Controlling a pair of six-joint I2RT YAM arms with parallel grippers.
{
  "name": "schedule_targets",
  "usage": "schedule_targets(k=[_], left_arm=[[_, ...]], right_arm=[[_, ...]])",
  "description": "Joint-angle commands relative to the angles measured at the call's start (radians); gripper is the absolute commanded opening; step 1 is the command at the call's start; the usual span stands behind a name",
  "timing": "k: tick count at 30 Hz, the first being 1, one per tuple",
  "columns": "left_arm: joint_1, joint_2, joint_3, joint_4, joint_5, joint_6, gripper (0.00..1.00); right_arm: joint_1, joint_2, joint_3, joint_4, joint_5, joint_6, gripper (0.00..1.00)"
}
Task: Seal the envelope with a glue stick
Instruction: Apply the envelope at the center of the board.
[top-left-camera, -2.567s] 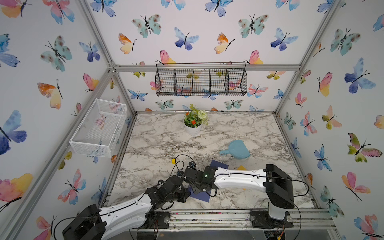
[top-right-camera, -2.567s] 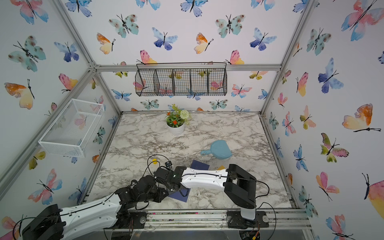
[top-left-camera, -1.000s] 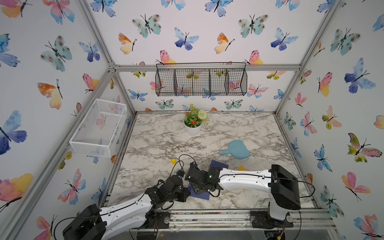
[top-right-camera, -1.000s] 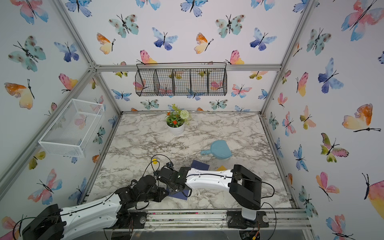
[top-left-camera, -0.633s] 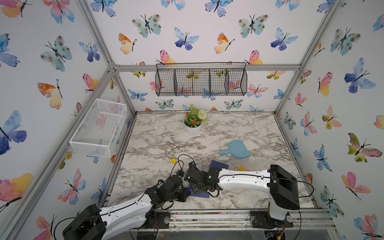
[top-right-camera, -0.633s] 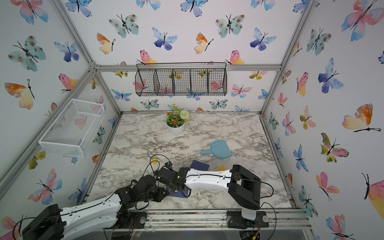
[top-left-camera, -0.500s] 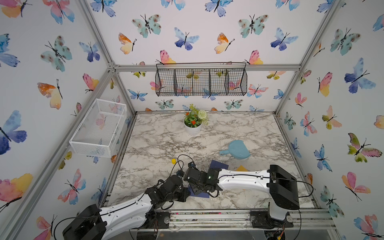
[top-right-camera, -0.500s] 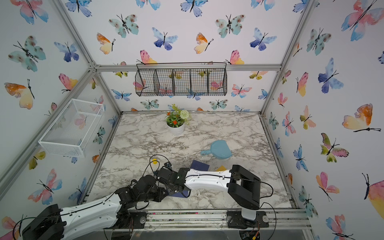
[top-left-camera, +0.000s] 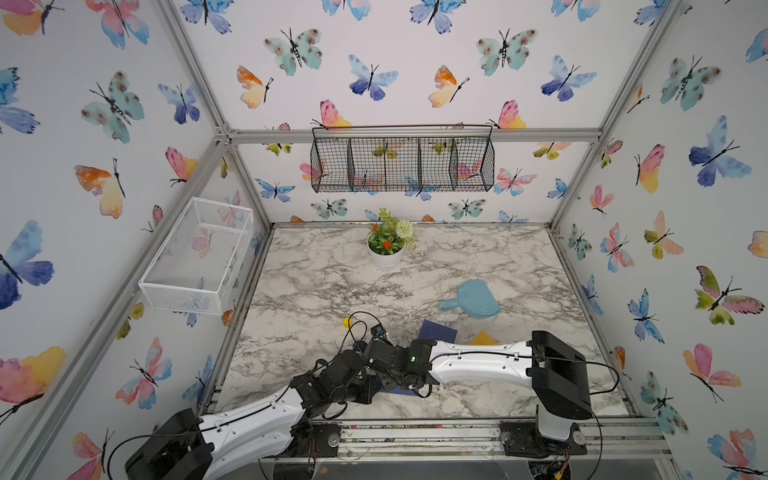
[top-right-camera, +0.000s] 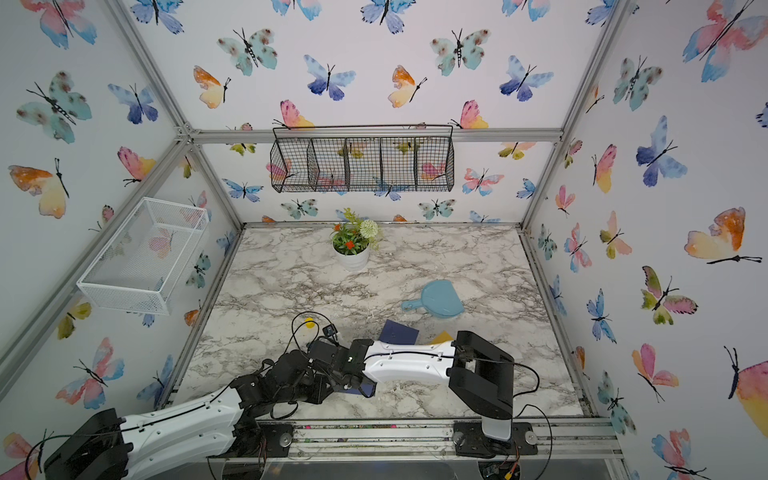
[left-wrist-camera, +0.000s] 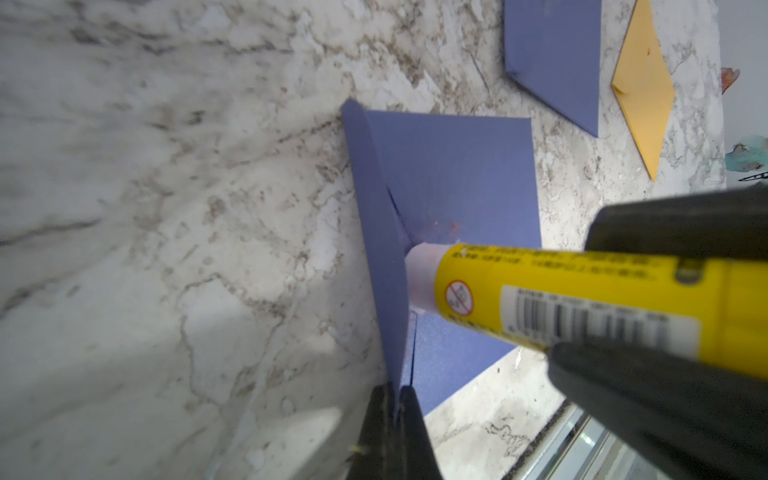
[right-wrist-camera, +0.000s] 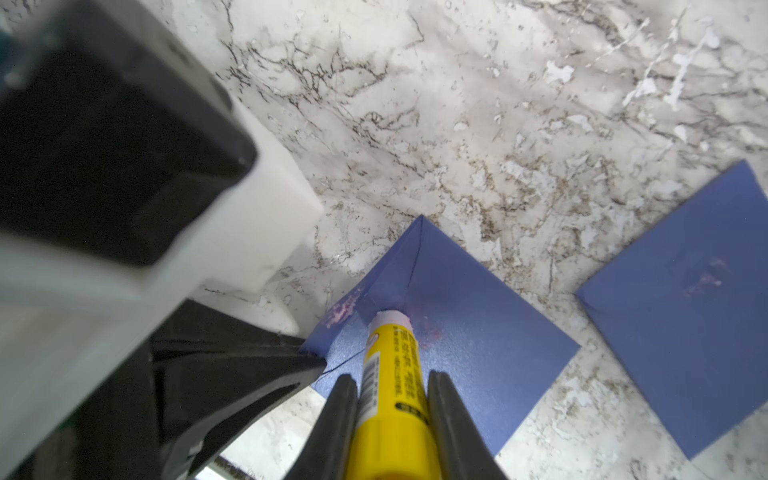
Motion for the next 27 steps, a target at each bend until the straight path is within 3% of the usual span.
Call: schedule_targets(k=[1,14,21,27], left_arm=[[0.004,-0.003,-0.020,-0.024,0.012,0.017,0.00],[0.007,0.004,-0.017,-0.022,0.015,0.018,0.00],[0.008,0.005,-0.017,-0.022,0.015,0.019,0.00],[0.009,0.006,-0.017,-0.024,0.016,0.020,0.00]], right_arm=[[-0.003,0.045,-0.011,-0.066,0.079,0.016,0.03],[-0.003,0.031,-0.025,-0.084,0.116,0.032,0.03],[-0.003,-0.003,-0.094,0.093,-0.082,-0.029,0.03],[-0.003,0.003,-0.086,0.066,-0.063,-0.018,0.03]])
